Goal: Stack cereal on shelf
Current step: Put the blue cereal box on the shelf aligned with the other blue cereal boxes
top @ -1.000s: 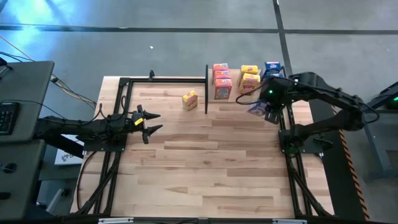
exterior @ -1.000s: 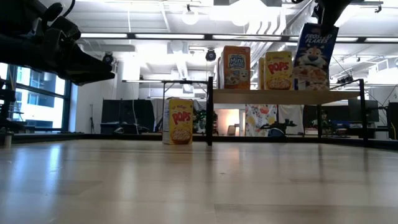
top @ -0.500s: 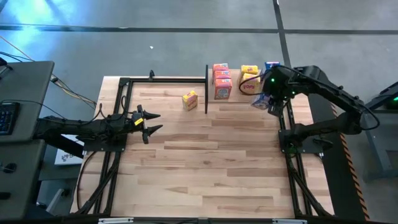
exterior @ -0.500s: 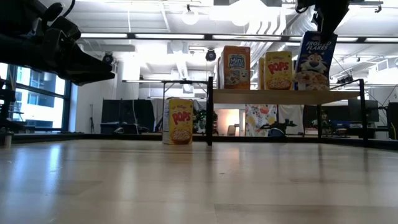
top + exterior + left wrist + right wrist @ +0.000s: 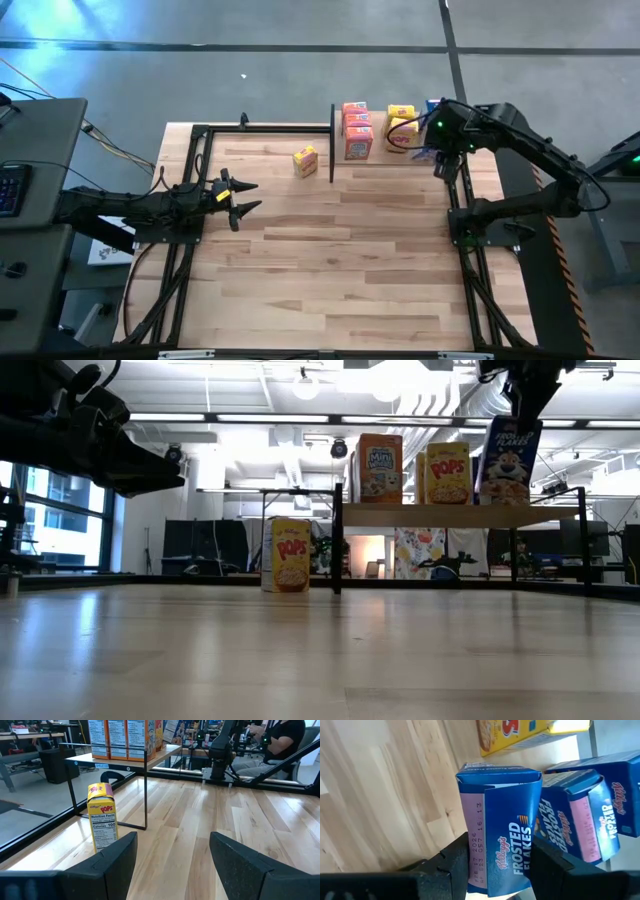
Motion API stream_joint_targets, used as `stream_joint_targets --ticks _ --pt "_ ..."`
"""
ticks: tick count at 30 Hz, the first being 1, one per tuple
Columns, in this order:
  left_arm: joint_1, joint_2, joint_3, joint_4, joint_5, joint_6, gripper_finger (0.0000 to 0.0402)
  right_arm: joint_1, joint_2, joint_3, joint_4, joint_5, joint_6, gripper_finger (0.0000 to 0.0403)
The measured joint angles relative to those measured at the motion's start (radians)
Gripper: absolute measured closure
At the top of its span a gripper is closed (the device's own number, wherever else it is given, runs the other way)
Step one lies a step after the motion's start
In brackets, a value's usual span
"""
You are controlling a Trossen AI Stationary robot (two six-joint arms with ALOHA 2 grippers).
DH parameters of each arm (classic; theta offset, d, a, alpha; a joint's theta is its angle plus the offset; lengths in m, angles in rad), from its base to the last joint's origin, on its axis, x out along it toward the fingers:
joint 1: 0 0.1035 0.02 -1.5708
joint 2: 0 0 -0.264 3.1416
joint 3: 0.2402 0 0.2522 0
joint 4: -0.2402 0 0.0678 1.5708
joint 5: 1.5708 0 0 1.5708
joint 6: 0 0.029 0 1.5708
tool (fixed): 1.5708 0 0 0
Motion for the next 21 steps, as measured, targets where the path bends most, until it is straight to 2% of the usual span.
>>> stream_joint_targets --ticks 21 --pt "0.000 0.000 0.000 0.000 0.000 0.000 0.0163 -0.053 0.031 -0.001 0.000 0.010 -0.058 0.0245"
